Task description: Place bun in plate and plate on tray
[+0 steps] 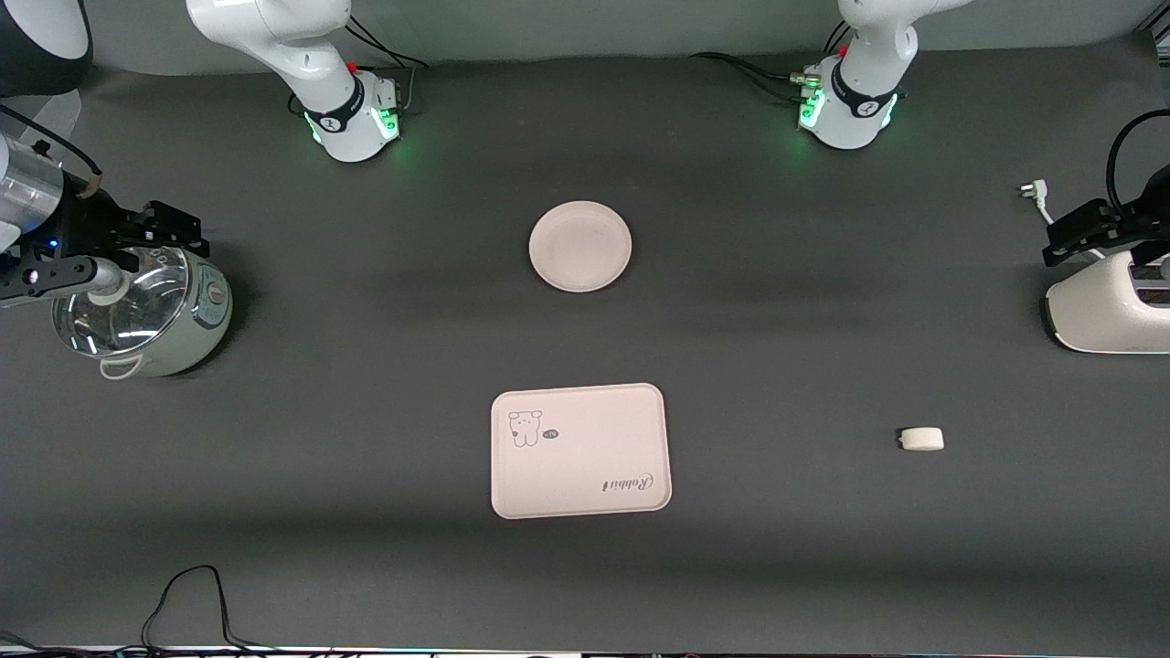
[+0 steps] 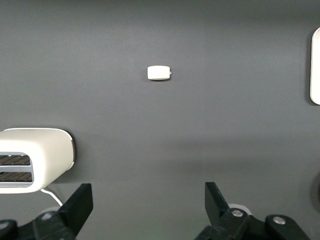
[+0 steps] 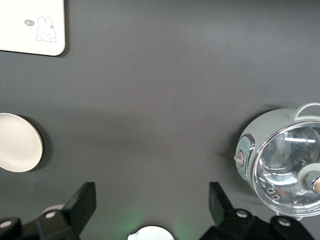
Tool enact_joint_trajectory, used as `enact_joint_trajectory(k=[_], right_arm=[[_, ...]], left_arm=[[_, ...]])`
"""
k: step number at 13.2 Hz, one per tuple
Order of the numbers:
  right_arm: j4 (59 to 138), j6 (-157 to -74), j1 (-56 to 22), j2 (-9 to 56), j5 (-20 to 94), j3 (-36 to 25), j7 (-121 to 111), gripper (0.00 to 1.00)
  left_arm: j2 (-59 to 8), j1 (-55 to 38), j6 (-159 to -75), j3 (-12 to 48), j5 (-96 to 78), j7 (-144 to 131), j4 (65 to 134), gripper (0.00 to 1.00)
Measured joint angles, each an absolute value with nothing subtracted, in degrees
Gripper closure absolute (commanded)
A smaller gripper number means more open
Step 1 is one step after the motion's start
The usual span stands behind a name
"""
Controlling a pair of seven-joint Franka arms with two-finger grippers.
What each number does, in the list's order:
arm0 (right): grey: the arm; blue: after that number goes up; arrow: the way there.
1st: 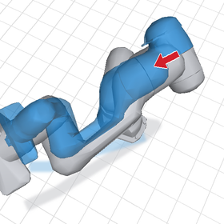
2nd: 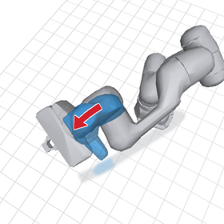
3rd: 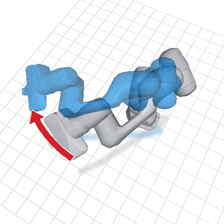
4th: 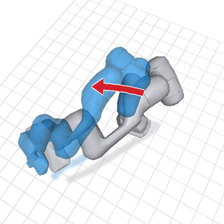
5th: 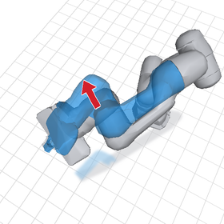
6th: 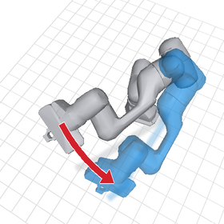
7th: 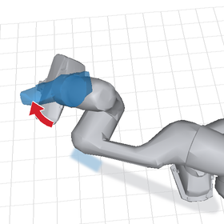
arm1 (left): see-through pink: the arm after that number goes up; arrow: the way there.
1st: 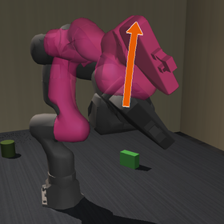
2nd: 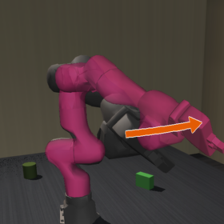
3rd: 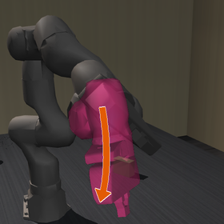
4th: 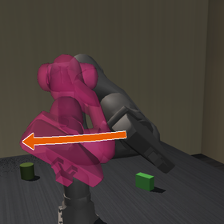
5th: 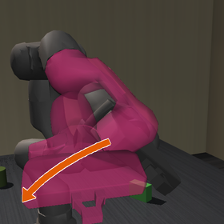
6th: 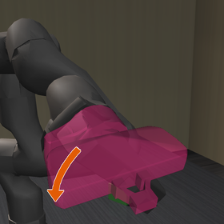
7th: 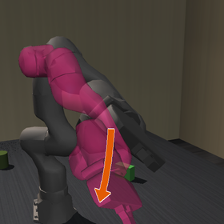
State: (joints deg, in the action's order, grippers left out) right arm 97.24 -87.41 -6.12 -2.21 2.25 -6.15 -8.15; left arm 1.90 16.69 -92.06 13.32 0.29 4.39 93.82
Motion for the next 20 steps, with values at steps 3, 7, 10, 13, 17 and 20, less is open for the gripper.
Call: enact_joint_trajectory(k=[3,7,10,13,17,20], right_arm=[[97.24,-86.41,-6.09,-2.21,3.38,-6.52,-7.69,0.0],[97.24,-86.4,-6.1,-2.21,3.82,-6.4,-7.65,0.0],[97.28,-86.35,-6.1,-2.09,3.92,-6.21,-7.64,0.0],[96.7,-86.37,-6.1,-1.33,4.02,-5.95,-7.64,0.0],[92.06,-86.33,-6.45,4.94,4.16,-5.59,-7.64,0.0],[86.99,-86.69,-8.69,13.94,4.31,-5.26,-7.64,0.0]], left_arm=[[1.88,16.67,-92.03,13.35,0.28,4.72,93.72,0.0],[-0.95,16.71,-95.03,13.26,1.34,5.65,94.07,0.0],[-9.24,16.62,-105.96,13.26,3.04,5.85,94.42,0.0],[-20.54,15.87,-117.98,13.34,3.96,5.85,94.68,0.0],[-33.77,13.95,-131.29,13.31,8.07,5.53,94.58,0.0],[-39.68,13.51,-134.74,13.12,11.96,3.83,94.26,0.0]])
